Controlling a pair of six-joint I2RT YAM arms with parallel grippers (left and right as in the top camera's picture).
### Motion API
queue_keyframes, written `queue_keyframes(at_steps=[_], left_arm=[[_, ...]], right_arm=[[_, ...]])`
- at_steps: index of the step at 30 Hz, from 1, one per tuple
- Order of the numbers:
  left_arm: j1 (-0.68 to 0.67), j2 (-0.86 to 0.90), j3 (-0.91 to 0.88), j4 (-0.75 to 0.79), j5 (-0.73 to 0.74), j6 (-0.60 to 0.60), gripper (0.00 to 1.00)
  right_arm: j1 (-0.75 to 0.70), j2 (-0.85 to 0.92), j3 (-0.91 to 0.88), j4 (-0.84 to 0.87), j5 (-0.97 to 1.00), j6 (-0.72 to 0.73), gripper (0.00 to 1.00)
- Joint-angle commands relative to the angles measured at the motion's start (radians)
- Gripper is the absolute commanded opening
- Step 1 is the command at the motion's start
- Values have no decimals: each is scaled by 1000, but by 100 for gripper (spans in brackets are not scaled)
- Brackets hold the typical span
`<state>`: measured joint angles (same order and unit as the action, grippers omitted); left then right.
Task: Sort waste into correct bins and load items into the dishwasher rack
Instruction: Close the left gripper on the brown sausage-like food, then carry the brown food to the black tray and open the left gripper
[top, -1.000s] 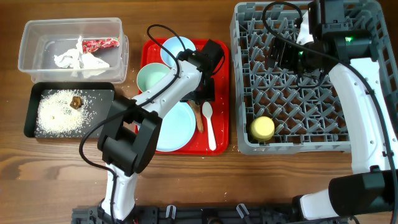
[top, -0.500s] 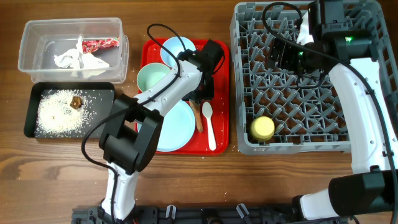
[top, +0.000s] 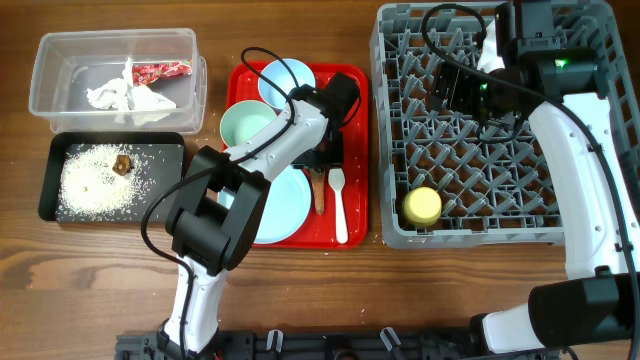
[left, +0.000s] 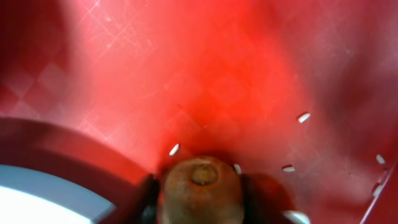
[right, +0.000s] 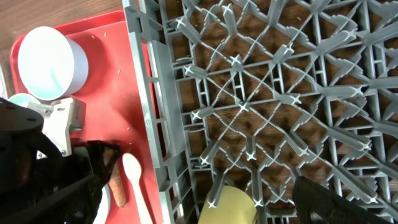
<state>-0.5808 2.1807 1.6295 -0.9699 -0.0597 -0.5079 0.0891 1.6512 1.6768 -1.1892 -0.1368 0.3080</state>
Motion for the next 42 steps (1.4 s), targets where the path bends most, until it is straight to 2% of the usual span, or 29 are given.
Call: queue_keyframes(at_steps=[1,3,8,18,23,30,34,37,40,42], left_arm=[[-2,11,-6,1,2,-2,20],[-2,11,-6,0,2,-2,15],[10,-3,7,-9,3,-2,15],[134,-235,172,-86,3,3,17],[342,-376,172,-157,-13,3,18],[734,-367,150,-307,-65,-2,15],[905,-365,37,-238,-65,-77,15],[1001,-365,-99,-129,-65,-134,4],[1046,-365,-243,24,-65,-183,4],[1064,-364,-341,142,-65,-209,12]], right_arm=[[1,6,-3,0,6,-21,100],[1,6,-3,0,6,-20,100],[1,6,-3,0,6,-20,100],[1,6,-3,-1,6,-21,100],[1,6,-3,0,7,-21,100],[1,6,-3,2,10,-32,100],[1,6,-3,2,10,-32,99],[1,6,-3,3,10,-32,100],[1,6,-3,5,10,-31,100],[1,6,-3,3,10,-32,100]])
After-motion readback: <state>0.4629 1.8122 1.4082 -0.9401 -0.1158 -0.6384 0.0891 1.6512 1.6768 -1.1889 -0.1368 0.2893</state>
